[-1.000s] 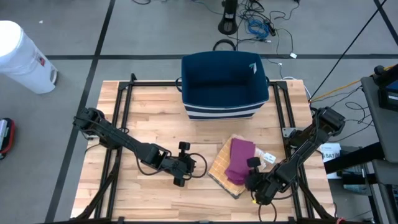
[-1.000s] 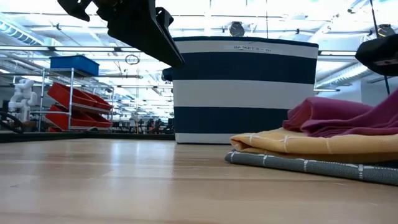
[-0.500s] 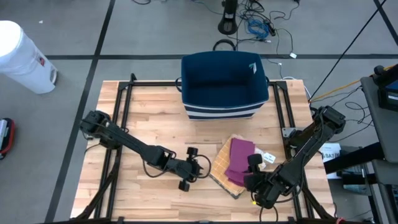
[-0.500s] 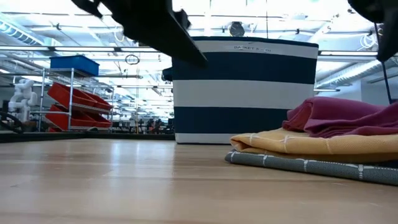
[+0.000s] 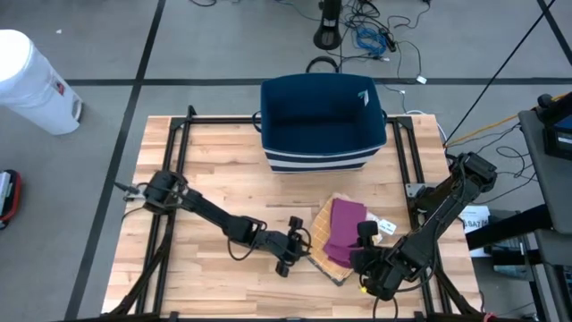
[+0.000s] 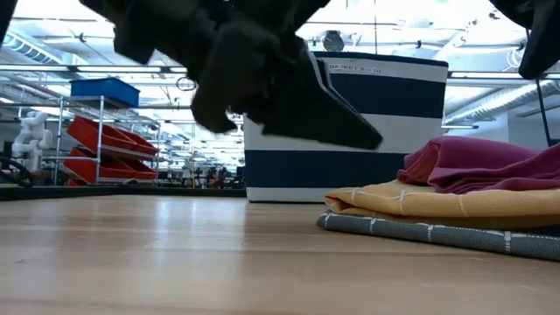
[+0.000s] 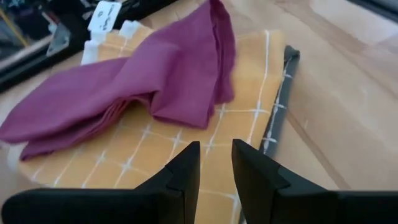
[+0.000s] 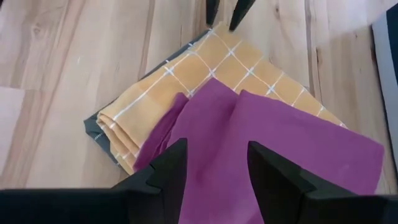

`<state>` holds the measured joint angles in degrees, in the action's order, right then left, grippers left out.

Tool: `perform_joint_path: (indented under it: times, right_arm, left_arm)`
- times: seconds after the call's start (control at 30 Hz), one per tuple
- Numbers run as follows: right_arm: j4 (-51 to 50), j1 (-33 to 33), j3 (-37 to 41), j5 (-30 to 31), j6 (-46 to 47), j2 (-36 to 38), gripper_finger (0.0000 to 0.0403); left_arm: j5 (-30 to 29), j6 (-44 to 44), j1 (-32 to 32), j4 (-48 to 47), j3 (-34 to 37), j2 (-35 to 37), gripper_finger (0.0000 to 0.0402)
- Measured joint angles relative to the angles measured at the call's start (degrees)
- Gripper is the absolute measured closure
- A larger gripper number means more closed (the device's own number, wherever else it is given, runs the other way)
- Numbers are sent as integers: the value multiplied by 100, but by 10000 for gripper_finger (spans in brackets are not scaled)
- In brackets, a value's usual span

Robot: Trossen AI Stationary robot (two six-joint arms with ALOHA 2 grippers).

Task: Fold towel
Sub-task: Stack the purple towel on the orange patterned towel

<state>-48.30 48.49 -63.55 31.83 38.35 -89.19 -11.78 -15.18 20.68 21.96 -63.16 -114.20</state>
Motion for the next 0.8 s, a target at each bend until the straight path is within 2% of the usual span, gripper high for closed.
perform_joint_path:
  times: [0.17, 0.33, 0.5, 0.73, 0.8]
  right_arm:
    - [45, -7, 0, 179, 7, -2, 248]
    - [496, -15, 32, 287, -200, -2, 248]
    - [1683, -105, 292, 232, -1009, -103, 248]
    - [1893, -428, 372, 83, -1022, -402, 248]
    - [2108, -530, 372, -126, -1101, -534, 248]
  left_arm:
    - [44, -371, -6, 582, 2, -287, 303]
    - [224, -487, -8, 1100, 2, -375, 303]
    - [82, -343, -141, 1029, 2, -375, 303]
    - [193, -49, -110, 640, 2, -375, 303]
    - [191, -39, -61, 572, 2, -375, 303]
